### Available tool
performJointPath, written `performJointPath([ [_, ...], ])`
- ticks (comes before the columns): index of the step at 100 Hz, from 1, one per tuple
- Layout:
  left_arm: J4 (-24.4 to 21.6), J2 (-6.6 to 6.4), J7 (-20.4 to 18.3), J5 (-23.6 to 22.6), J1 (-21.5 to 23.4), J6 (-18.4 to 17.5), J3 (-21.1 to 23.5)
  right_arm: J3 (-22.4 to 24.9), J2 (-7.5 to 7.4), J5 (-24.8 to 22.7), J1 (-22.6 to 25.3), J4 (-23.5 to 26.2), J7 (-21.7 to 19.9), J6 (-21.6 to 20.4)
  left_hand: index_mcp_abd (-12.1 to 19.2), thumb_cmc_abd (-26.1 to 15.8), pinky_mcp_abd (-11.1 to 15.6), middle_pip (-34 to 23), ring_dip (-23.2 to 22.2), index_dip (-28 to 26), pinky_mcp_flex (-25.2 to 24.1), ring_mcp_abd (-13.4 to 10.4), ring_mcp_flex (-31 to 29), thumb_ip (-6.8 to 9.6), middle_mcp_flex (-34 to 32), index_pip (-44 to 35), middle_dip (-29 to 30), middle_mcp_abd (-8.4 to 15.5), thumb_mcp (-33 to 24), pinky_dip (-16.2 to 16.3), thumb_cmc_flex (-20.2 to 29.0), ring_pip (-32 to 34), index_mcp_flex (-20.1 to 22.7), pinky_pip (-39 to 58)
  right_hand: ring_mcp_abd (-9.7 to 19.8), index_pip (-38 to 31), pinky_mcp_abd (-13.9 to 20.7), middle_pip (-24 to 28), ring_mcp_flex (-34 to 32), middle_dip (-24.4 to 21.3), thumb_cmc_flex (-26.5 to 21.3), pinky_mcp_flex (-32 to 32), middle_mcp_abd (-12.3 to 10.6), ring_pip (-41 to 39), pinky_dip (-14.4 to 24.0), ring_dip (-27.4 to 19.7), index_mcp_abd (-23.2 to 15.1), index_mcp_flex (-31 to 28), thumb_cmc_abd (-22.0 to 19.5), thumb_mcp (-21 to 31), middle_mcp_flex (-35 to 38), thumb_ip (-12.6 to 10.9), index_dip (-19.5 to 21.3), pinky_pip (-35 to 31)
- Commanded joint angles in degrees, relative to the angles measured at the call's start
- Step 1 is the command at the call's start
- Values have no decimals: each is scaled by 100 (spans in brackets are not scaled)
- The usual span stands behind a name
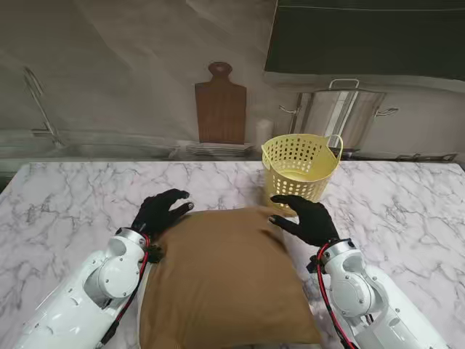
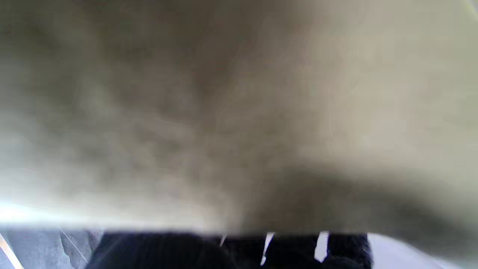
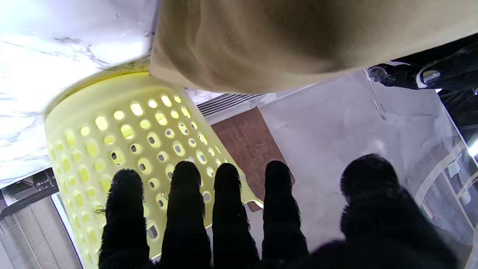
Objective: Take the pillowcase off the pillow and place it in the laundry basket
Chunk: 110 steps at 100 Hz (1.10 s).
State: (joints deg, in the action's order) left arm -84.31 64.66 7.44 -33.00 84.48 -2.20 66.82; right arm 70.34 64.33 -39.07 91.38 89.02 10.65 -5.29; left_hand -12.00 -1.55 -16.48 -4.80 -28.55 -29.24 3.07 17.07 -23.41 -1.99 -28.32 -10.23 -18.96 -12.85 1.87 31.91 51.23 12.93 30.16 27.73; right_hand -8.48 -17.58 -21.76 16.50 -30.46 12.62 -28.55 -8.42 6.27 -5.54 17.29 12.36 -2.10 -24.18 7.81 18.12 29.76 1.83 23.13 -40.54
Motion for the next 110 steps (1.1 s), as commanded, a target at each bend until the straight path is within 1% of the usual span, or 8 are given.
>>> performJointPath([
  [1, 6, 24, -88, 13, 2, 33, 1, -27, 9, 11, -6, -25, -39, 44, 16, -392, -22, 60, 85, 66, -99, -95, 36, 51, 93, 98, 51, 52, 39, -82, 66, -23, -169, 1146, 65, 95, -37, 55, 90, -1, 160, 95, -76, 28, -2, 51, 4, 79, -52, -3, -75, -27, 41, -12],
  [41, -248, -3, -45, -168, 225, -59, 143, 86, 12, -95, 217, 196, 81, -34, 36, -398, 13, 146, 111, 99, -98, -97, 62, 49, 270, 144, 100, 63, 42, -95, 53, -39, -269, 1098, 63, 96, -45, 52, 89, -4, 169, 95, -83, 28, -4, 51, 6, 75, -50, -2, -70, -27, 41, -4],
  [55, -217, -6, -76, -151, 188, -62, 135, 130, 17, -107, 228, 215, 111, -12, 65, -420, 20, 324, 253, 602, -114, -159, 48, 57, 652, 864, 437, 99, 42, -129, 23, -147, -1419, 1028, 63, 98, -44, 51, 93, -5, 167, 90, -73, 30, -5, 50, 11, 75, -44, 1, -72, -26, 40, -4],
  [65, -225, -21, -164, -133, 174, -32, 177, 157, 22, -94, 228, 209, 120, 15, 131, -329, 10, 443, 333, 970, -113, -151, 83, 60, 1003, 1139, 648, 117, 44, -147, 3, -199, -1885, 997, 62, 100, -43, 52, 92, -4, 168, 93, -81, 29, -6, 51, 11, 79, -43, 1, -75, -26, 39, -4],
  [73, -287, -37, -207, -183, 202, -44, 254, 171, 23, -86, 224, 198, 123, 23, 190, -192, 24, 486, 414, 1305, -103, -162, 126, 65, 1315, 1105, 870, 137, 37, -182, -15, -244, -2060, 922, 60, 101, -44, 53, 94, -4, 166, 101, -77, 30, -7, 50, 9, 78, -40, 2, -74, -26, 39, 1],
  [84, -513, -132, -535, -422, 279, -129, 483, 177, 23, -94, 232, 195, 131, 20, 228, -73, 27, 585, 468, 1382, -132, -179, 232, 61, 1666, 1114, 981, 136, 64, -192, -102, -312, -2144, 894, 62, 101, -38, 54, 95, -4, 167, 95, -81, 30, -7, 51, 11, 80, -43, 3, -78, -25, 39, -1],
  [92, -722, -205, -792, -604, 377, -277, 728, 181, 23, -102, 257, 212, 136, 25, 213, -66, 29, 558, 502, 1402, -133, -183, 257, 67, 1664, 1069, 1031, 132, 44, -218, -131, -335, -2082, 840, 60, 99, -40, 54, 97, -4, 165, 98, -76, 31, -7, 50, 11, 77, -41, 4, -78, -25, 40, 1],
  [110, -1154, -292, -1019, -914, 803, -797, 1395, 189, 22, -152, 317, 281, 179, 1, 63, -91, -33, 230, 385, 1125, -66, -171, 115, 68, 885, 598, 686, 54, 29, -178, -54, -144, -1410, 850, 65, 98, -43, 52, 93, -5, 163, 96, -59, 29, -7, 51, 12, 75, -44, 5, -83, -26, 41, 1],
])
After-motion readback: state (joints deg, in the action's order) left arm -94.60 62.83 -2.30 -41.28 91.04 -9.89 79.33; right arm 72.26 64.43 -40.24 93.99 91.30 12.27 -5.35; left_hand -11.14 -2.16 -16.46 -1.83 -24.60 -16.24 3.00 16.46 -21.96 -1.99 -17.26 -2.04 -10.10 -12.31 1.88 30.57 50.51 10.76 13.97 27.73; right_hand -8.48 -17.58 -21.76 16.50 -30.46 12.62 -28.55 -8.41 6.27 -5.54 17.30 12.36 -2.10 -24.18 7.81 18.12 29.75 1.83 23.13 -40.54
